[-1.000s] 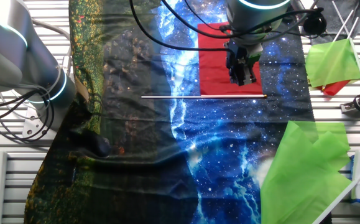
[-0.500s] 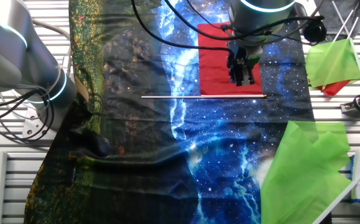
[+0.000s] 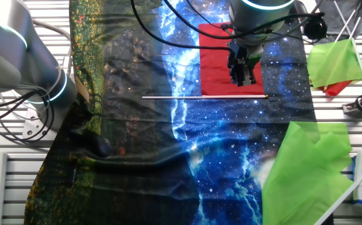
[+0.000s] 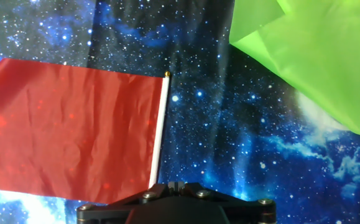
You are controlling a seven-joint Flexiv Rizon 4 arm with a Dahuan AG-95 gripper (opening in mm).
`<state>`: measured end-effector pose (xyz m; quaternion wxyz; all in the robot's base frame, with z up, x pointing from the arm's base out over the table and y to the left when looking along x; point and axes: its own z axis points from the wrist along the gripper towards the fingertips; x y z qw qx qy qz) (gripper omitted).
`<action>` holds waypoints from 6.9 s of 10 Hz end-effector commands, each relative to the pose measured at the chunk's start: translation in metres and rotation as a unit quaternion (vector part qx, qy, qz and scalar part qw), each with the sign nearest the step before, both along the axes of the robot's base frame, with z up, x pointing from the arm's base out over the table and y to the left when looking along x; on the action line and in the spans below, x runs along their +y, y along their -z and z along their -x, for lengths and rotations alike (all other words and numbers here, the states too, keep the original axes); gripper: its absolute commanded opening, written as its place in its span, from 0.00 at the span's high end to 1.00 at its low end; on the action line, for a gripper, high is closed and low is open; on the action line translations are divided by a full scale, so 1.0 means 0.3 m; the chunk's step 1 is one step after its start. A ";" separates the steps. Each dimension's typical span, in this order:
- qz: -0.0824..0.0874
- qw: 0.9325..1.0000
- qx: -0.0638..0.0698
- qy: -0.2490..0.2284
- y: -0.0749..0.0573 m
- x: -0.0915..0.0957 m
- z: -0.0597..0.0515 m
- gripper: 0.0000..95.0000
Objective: Wave the flag
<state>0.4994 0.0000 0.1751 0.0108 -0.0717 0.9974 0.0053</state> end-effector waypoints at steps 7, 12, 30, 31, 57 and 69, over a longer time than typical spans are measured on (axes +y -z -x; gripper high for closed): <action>-0.027 0.999 0.040 0.022 -0.015 0.000 -0.002 1.00; -0.039 0.997 0.057 0.043 -0.015 0.000 -0.002 1.00; -0.045 0.996 0.065 0.046 -0.015 0.000 -0.002 1.00; -0.045 0.996 0.065 0.044 -0.015 0.000 -0.002 1.00; -0.082 0.990 0.053 0.105 0.316 0.052 0.241 1.00; -0.087 0.986 0.065 0.129 0.353 0.084 0.281 0.80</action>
